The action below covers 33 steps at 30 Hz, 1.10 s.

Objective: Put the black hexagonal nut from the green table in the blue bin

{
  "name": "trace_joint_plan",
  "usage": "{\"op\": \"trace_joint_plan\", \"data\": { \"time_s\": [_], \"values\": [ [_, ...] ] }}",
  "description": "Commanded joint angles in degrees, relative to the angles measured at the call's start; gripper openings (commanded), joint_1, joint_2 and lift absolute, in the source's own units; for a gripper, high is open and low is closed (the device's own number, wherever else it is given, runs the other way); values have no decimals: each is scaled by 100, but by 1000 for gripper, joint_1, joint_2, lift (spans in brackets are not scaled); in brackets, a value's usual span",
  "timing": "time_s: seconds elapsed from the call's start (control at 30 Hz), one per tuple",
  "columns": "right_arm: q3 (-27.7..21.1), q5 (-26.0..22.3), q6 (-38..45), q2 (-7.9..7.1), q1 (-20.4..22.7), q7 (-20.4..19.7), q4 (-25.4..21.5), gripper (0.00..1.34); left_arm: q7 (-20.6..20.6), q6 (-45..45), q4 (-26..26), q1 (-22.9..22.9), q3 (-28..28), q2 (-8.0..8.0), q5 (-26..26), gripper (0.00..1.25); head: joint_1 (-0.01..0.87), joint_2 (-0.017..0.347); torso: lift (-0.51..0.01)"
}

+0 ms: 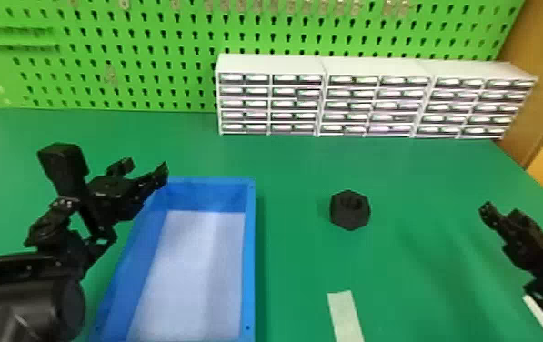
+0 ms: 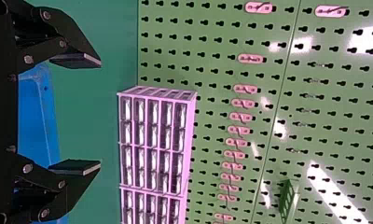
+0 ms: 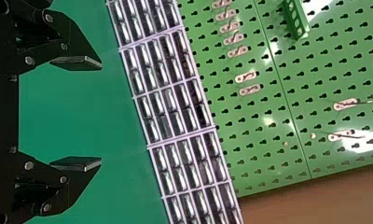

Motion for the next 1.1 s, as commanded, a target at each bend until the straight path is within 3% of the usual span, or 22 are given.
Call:
{"op": "trace_joint_plan", "data": {
  "time_s": [0.0,1.07],
  "values": [
    [5,15,1,0,-15,1,1,807,-1,0,0,3,-23,0,0,769,691,9,-97],
    [5,15,1,-61,-15,1,1,807,-1,9,0,3,-50,0,18,769,691,9,-97]
  ]
}}
